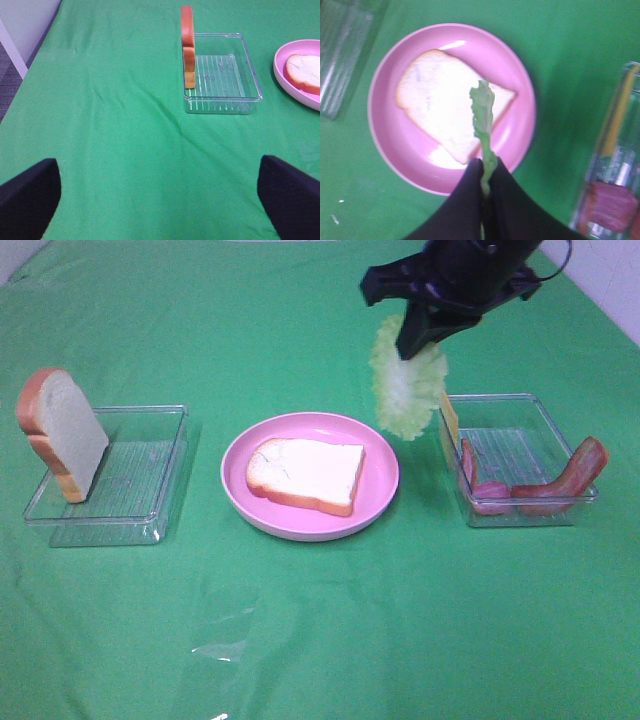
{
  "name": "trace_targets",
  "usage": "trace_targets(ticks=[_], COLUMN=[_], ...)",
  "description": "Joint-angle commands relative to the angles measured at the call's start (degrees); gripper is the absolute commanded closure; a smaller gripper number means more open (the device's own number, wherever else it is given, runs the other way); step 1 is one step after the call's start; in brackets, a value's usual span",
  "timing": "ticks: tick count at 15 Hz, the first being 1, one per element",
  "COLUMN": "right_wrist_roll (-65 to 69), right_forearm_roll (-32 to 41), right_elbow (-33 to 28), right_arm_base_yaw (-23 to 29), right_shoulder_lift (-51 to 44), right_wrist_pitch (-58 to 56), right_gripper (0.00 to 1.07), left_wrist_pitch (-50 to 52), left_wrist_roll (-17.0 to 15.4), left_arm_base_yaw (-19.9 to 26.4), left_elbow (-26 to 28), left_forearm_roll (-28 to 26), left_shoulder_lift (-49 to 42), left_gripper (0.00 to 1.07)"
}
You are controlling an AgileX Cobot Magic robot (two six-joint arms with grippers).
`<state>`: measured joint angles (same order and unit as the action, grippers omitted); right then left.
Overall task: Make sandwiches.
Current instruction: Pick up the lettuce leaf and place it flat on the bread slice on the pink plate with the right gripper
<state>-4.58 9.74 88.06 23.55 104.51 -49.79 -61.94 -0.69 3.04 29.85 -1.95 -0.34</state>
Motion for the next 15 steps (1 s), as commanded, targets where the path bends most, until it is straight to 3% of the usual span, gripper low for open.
trace_targets(ticks=[1,6,11,15], right_wrist_roll=[2.2,2.5,2.3,1.8], right_forearm_roll=[0.1,1.5,8.3,6.8], right_elbow=[0.2,0.2,0.2,0.2], right_arm_base_yaw=[6.0,12.0,11.9,11.7], right_shoulder_lift=[0.1,3.8,7.5,12.4], right_wrist_pitch=[4.0,10.8,19.5,22.6], right_gripper=[1.07,1.07,1.07,1.07], left_wrist_pitch=[0.2,0.2,0.2,0.2], left_wrist_roll=[0.1,0.1,0.1,0.1], left_arm_base_yaw=[0.2,0.2,0.2,0.2], left_elbow=[-0.2,-0.2,-0.2,-0.2], left_forearm_roll=[-0.1,-0.1,-0.1,-0.1], left_shoulder_lift=[-0.1,-0.1,-0.1,-0.1], left_gripper=[0.07,0.07,0.07,0.07])
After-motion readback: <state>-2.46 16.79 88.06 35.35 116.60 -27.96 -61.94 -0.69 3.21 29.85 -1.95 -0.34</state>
